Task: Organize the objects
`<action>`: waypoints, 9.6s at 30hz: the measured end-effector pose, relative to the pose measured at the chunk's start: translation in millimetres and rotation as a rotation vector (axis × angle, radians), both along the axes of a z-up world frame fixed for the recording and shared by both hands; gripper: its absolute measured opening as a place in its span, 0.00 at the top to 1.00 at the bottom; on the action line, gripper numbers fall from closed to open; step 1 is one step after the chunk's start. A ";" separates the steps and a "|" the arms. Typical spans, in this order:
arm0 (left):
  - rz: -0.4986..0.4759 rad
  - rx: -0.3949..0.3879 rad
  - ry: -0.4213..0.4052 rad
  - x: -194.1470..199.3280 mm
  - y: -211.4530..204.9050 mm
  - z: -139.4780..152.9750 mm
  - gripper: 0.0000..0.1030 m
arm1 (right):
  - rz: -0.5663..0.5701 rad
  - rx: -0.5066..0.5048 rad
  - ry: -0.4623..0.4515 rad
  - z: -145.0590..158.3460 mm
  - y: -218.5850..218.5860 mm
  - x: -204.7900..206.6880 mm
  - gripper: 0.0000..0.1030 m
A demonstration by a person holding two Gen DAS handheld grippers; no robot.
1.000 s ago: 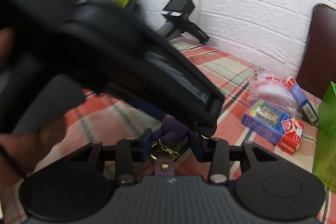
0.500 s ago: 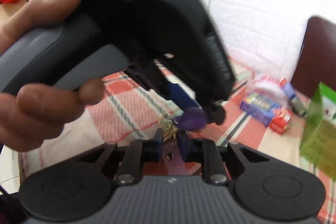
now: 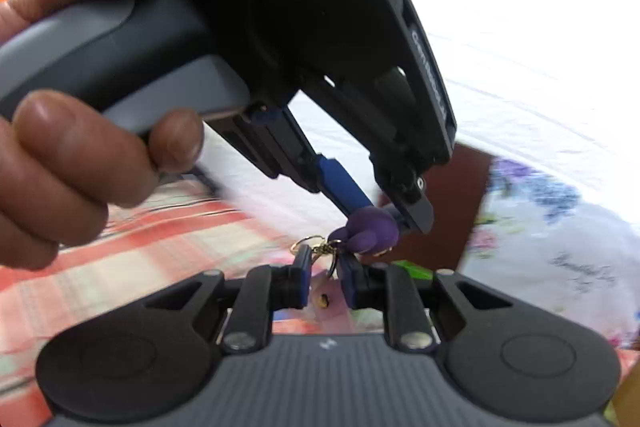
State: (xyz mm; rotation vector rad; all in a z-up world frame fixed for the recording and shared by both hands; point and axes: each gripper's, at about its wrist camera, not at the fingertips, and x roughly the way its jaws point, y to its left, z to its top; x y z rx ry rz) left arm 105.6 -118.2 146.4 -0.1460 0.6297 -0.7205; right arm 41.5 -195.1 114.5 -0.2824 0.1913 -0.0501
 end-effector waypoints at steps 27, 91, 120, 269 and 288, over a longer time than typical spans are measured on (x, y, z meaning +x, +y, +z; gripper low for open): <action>0.156 0.267 -0.056 5.5 -24.9 -55.3 0.57 | -0.273 0.151 0.105 -45.9 -89.6 -26.4 0.58; 0.657 0.058 0.097 -7.2 258.0 -104.3 0.42 | 0.462 0.104 0.596 -75.3 139.4 89.6 0.96; 0.546 -0.007 0.216 -8.1 228.9 -109.4 0.42 | 0.427 0.297 0.538 -66.3 90.0 112.7 0.43; 0.412 0.154 0.194 -17.8 171.4 -89.3 0.50 | 0.377 0.155 0.446 -54.2 62.9 59.3 0.45; -0.028 0.210 0.034 18.7 -62.4 -60.8 0.50 | -0.144 0.170 0.244 -20.2 -130.6 14.4 0.29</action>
